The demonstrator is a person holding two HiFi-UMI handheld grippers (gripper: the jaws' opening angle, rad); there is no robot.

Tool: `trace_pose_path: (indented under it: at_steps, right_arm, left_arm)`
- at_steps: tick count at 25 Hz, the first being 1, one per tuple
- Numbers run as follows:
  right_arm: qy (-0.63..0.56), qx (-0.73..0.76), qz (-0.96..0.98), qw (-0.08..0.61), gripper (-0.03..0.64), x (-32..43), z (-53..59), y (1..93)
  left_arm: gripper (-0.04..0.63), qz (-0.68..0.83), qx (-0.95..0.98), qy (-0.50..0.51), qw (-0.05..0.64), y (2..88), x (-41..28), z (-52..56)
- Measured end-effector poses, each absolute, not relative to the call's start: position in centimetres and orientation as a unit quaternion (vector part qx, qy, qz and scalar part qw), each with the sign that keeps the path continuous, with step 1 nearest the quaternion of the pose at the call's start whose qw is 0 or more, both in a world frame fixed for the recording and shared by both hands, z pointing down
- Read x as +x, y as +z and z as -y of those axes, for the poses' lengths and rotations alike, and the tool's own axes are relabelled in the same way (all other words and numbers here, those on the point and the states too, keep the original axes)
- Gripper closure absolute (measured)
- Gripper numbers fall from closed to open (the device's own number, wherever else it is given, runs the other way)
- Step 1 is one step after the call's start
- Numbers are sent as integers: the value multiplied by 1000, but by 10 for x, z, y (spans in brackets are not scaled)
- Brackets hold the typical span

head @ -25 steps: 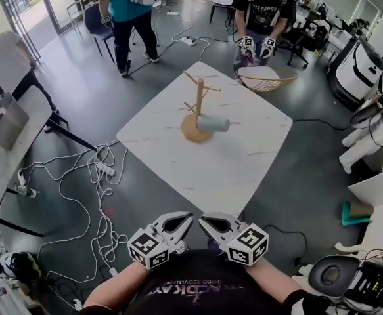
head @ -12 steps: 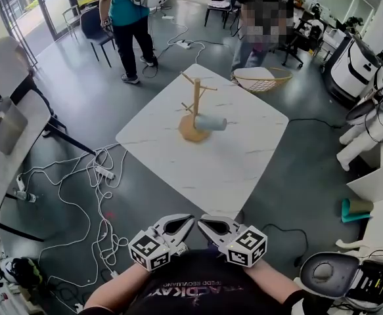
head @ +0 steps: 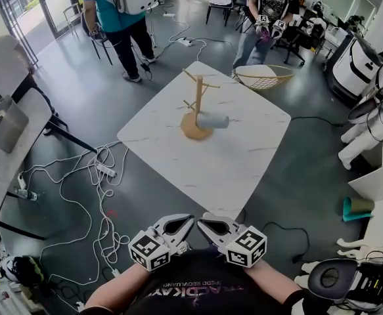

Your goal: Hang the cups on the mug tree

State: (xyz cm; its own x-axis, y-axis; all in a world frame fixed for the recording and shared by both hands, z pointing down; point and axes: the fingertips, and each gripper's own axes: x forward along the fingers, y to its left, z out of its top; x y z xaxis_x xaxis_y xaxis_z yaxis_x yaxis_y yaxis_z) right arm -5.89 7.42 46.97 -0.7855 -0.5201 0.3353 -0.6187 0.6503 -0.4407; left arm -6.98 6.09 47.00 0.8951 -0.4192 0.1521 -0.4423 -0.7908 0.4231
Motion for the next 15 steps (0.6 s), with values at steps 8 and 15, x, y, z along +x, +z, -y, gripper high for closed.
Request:
trace_pose_path:
  at_steps: [8,15]
  right_arm:
    - [274,311,905,95,607,-65,-73,472]
    - [269,310,907,98,607,-64,-70,473]
  left_arm:
    - [601,231,945,26,230,473,-76,-59]
    - [601,231,945,25,231,474,-74,-56]
